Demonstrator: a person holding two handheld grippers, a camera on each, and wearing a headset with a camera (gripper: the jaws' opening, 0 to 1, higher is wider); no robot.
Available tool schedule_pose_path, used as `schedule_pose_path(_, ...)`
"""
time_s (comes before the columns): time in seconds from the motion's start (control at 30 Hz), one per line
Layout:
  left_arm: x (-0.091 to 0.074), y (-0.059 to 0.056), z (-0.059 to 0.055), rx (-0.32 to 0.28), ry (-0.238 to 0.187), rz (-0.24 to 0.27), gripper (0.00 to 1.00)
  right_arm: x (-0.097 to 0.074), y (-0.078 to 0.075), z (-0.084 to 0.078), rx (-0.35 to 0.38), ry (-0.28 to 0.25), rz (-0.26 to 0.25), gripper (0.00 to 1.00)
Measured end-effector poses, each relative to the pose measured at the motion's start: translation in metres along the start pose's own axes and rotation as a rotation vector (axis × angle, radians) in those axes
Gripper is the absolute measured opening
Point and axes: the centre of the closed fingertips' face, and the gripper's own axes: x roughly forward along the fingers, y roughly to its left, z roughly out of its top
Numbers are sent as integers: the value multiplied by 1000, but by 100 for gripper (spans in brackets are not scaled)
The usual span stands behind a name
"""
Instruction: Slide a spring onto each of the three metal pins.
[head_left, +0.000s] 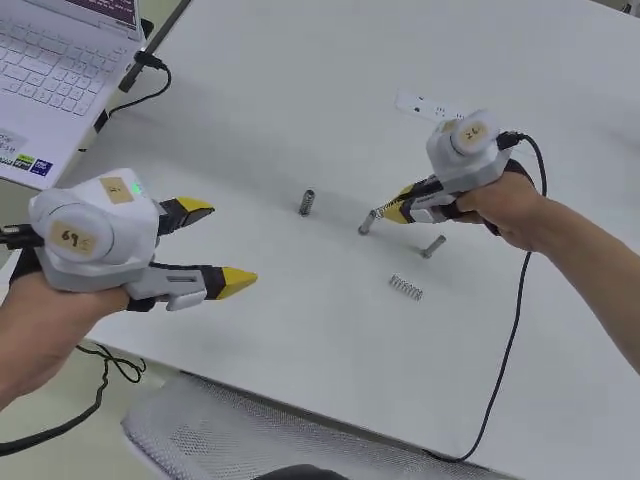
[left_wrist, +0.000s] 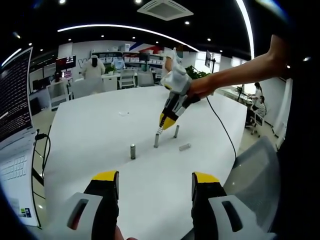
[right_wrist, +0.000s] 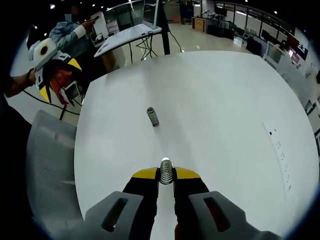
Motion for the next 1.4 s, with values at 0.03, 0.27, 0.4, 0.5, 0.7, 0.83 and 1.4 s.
schedule_pose_path(0.03, 0, 0, 0, 0, 1, 1, 54, 1, 0, 0, -1, 3, 0, 9)
schedule_pose_path(0.27, 0, 0, -2, -5, 3, -2, 54, 3, 1, 2, -5, 10, 6, 9)
schedule_pose_path(0.4, 0, 1, -2, -6, 4, -2, 54, 5, 1, 4, -12, 17, 10, 9)
schedule_pose_path(0.5, 0, 1, -2, -7, 4, -1, 54, 7, 1, 4, -13, 23, 11, 9)
schedule_pose_path(0.7, 0, 2, -3, -9, 6, 0, 54, 9, 0, 5, -17, 30, 10, 9)
schedule_pose_path(0.83, 0, 3, -3, -11, 7, 0, 54, 10, -1, 7, -19, 28, 10, 9)
schedule_pose_path(1.4, 0, 5, -5, -15, 7, 4, 54, 26, -3, 6, -67, 68, 14, 9)
